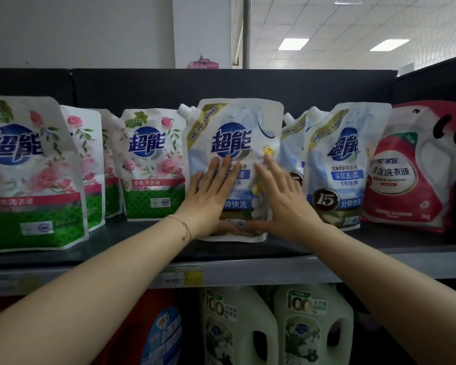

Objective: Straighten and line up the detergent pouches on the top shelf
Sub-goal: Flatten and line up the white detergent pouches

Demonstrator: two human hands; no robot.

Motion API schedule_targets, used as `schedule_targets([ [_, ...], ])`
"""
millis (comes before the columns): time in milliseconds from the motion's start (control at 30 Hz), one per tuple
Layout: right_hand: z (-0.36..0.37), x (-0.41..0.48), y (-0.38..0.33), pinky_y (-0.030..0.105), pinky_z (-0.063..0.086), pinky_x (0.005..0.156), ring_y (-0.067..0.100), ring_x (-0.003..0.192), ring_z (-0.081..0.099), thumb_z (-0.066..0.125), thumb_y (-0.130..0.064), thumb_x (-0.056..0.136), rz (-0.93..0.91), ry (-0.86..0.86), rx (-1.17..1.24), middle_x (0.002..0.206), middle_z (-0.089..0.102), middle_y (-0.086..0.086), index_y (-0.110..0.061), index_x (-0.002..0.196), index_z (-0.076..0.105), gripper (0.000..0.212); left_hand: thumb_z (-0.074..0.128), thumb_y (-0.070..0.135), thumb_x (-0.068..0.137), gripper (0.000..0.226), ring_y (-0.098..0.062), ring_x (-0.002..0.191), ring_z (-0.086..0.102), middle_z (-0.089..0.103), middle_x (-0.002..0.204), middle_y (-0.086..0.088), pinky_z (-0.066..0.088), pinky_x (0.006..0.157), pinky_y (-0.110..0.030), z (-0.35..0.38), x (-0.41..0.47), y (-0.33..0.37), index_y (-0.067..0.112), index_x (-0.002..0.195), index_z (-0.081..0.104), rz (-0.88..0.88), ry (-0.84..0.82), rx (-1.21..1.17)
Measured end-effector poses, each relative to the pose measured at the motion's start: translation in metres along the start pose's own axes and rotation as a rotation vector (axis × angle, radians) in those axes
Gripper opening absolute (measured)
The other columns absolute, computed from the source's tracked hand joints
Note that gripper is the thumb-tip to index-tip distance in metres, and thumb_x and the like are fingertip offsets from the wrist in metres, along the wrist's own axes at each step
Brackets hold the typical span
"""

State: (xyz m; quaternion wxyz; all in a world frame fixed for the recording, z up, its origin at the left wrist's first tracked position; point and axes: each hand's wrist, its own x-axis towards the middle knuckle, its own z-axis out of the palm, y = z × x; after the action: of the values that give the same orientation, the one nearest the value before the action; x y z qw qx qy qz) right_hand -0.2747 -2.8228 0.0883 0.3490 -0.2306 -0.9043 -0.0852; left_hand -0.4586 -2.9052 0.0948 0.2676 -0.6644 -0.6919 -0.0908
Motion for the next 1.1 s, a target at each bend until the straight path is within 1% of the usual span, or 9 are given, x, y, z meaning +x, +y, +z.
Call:
schedule_targets([
  [67, 0.005, 0.003, 0.003, 0.043, -0.005, 0.114, 0.018, 0.135, -0.037, 0.068, -0.062, 0.074, -0.047, -0.130, -0.142, 0.145, -0.046, 0.001, -0.026, 0.145, -0.028, 0.126, 0.057, 0.068, 0.077, 0.124, -0.024, 0.128, -0.048, -0.056, 0.136, 0.000, -0.024, 0.110, -0.045, 0.002, 0.000, 0.004, 0.027, 0.128, -0.049, -0.033, 0.017, 0.008],
  [133, 0.013, 0.010, 0.006, 0.043, -0.009, 0.113, 0.021, 0.132, -0.043, 0.066, -0.064, 0.074, -0.034, -0.167, -0.195, 0.139, -0.053, 0.004, -0.027, 0.138, -0.038, 0.127, 0.053, 0.071, 0.076, 0.125, -0.027, 0.126, -0.049, -0.056, 0.134, -0.003, -0.032, 0.101, -0.043, 0.005, 0.000, 0.007, 0.023, 0.130, -0.049, -0.070, 0.043, 0.054],
  [333, 0.039, 0.033, -0.002, 0.047, 0.002, 0.118, 0.026, 0.138, -0.033, 0.060, -0.062, 0.080, 0.083, -0.127, -0.256, 0.139, -0.052, 0.006, -0.027, 0.125, -0.052, 0.126, 0.051, 0.066, 0.083, 0.117, -0.027, 0.126, -0.049, -0.055, 0.137, -0.005, -0.037, 0.097, -0.040, 0.017, 0.004, -0.002, 0.024, 0.128, -0.049, -0.108, 0.131, 0.094],
  [533, 0.033, 0.043, -0.002, 0.049, 0.012, 0.119, 0.028, 0.142, -0.026, 0.066, -0.054, 0.081, 0.071, -0.208, -0.240, 0.140, -0.051, 0.003, -0.034, 0.120, -0.053, 0.128, 0.052, 0.076, 0.074, 0.126, -0.028, 0.126, -0.049, -0.059, 0.131, -0.003, -0.034, 0.096, -0.041, 0.015, 0.014, -0.012, 0.024, 0.131, -0.047, -0.112, 0.012, 0.083],
  [733, 0.003, 0.018, 0.008, 0.044, 0.033, 0.110, 0.028, 0.144, 0.016, 0.072, -0.047, 0.078, -0.043, -0.249, -0.084, 0.151, -0.039, -0.005, -0.037, 0.148, -0.020, 0.116, 0.048, 0.086, 0.063, 0.125, -0.025, 0.138, -0.035, -0.037, 0.150, -0.003, -0.019, 0.110, -0.045, 0.013, 0.001, -0.012, 0.028, 0.142, -0.031, -0.008, 0.086, 0.082],
  [833, -0.007, 0.008, 0.010, 0.048, 0.039, 0.105, 0.030, 0.139, 0.029, 0.066, -0.046, 0.084, -0.077, -0.200, -0.064, 0.157, -0.025, -0.005, -0.036, 0.151, -0.005, 0.099, 0.031, 0.087, 0.063, 0.107, -0.029, 0.140, 0.007, 0.011, 0.153, -0.010, 0.012, 0.112, -0.049, 0.009, -0.004, 0.002, 0.021, 0.145, 0.010, -0.047, 0.219, 0.069],
  [900, -0.017, 0.002, 0.009, 0.045, 0.047, 0.096, 0.029, 0.127, 0.045, 0.065, -0.041, 0.087, -0.095, -0.116, -0.065, 0.161, 0.002, 0.001, -0.029, 0.151, 0.015, 0.082, 0.048, 0.071, 0.072, 0.080, -0.032, 0.123, 0.036, 0.040, 0.134, -0.012, 0.035, 0.098, -0.049, 0.004, -0.002, 0.020, 0.017, 0.130, 0.035, -0.002, 0.344, 0.007],
  [1000, -0.033, -0.010, 0.013, 0.040, 0.051, 0.065, 0.030, 0.093, 0.061, 0.061, -0.027, 0.087, -0.125, 0.044, -0.116, 0.126, 0.053, 0.007, -0.017, 0.131, 0.046, 0.048, 0.060, 0.038, 0.077, 0.044, -0.029, 0.103, 0.048, 0.056, 0.112, -0.012, 0.050, 0.082, -0.046, 0.002, 0.007, 0.055, 0.011, 0.110, 0.051, 0.208, 0.481, -0.065],
  [1100, -0.045, -0.023, 0.031, 0.027, 0.031, 0.043, 0.028, 0.060, 0.059, 0.061, -0.024, 0.083, -0.136, 0.197, -0.200, 0.080, 0.061, 0.004, -0.009, 0.092, 0.057, 0.017, 0.058, 0.029, 0.084, 0.029, -0.026, 0.095, 0.052, 0.055, 0.103, -0.007, 0.049, 0.075, -0.039, -0.003, 0.022, 0.089, 0.011, 0.105, 0.050, 0.216, 0.385, -0.280],
])
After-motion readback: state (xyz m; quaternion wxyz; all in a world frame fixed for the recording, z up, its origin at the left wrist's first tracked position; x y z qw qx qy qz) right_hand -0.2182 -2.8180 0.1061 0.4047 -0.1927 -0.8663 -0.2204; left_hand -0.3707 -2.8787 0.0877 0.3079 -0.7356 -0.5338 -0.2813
